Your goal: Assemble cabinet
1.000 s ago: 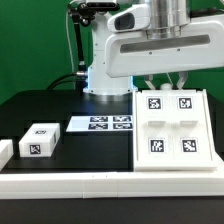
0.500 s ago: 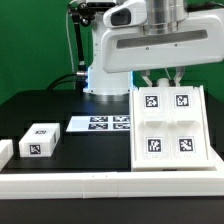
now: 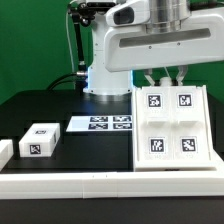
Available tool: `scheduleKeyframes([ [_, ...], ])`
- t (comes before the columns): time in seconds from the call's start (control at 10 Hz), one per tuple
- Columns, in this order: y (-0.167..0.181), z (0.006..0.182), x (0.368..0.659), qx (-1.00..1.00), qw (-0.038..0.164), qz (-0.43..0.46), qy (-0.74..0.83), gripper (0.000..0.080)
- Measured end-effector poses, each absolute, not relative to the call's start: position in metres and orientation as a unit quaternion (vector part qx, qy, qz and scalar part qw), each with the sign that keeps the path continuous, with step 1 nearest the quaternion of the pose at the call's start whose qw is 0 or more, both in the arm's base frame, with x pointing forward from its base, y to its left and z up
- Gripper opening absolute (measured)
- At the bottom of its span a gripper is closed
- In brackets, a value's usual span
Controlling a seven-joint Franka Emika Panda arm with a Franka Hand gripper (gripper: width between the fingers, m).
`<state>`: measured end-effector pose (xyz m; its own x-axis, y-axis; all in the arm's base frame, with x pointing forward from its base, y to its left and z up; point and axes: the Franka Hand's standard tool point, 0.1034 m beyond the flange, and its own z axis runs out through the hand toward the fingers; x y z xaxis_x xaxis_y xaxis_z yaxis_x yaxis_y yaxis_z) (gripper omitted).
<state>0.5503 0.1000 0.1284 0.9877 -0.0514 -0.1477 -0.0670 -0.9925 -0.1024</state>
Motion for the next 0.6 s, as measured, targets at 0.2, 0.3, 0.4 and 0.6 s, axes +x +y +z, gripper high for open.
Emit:
scheduleKeyframes([
  [0.2, 0.1, 0.1304, 0.5553, -0.995, 0.054, 0.083, 0.029, 0.0222],
  [0.3, 0.0999, 0.1311, 0.5557, -0.995, 0.054, 0.085, 0.029, 0.0222],
  [0.4, 0.0989, 0.1321, 0.5573, -0.994, 0.054, 0.086, 0.03, 0.0222],
  [0.6, 0.0996, 0.1304, 0.5552, -0.995, 0.054, 0.074, 0.031, 0.0222],
])
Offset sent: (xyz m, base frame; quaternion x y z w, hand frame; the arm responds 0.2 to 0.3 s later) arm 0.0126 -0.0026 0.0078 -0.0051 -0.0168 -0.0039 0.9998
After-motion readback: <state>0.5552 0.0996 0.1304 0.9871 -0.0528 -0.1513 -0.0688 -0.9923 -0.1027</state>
